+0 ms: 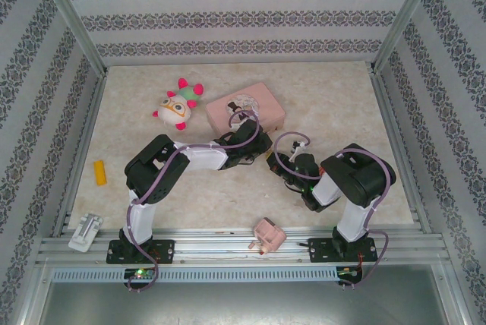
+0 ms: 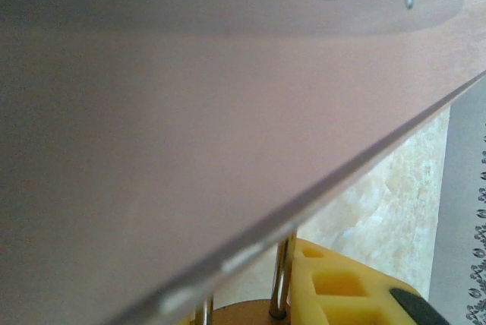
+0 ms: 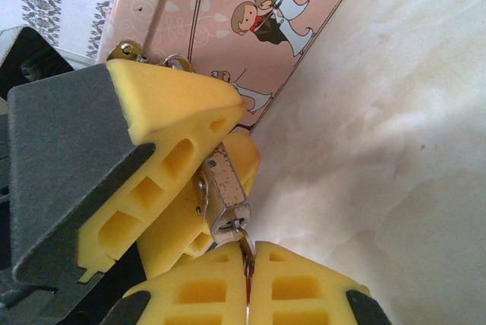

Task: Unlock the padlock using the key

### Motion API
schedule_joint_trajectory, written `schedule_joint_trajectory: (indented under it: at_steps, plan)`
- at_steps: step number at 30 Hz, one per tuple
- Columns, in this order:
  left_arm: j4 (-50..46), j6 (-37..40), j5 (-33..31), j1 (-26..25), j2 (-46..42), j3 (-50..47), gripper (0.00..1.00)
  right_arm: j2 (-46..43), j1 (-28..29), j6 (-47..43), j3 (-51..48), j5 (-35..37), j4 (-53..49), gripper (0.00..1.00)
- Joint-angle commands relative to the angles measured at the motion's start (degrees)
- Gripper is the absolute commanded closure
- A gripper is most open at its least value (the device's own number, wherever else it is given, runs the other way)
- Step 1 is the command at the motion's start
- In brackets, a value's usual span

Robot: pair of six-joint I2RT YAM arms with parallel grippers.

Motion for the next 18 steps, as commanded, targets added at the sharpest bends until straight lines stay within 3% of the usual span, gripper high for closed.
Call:
schedule_joint_trajectory:
  at_steps: [1, 8, 18]
  plan:
    - [4.88, -2.06, 3.81, -0.77, -1.31, 0.42, 0.89, 0.84, 0.82, -0.51, 3.06, 1.88, 4.09, 1.00]
    - [3.95, -1.69, 4.07, -0.77, -1.31, 1.18, 0.89, 0.79, 1.39, -1.91, 4.12, 2.23, 2.46, 1.00]
    - [3.99, -1.91, 4.25, -0.77, -1.40, 0.99, 0.89, -5.64, 1.88, -6.38, 4.90, 4.90, -9.14, 1.00]
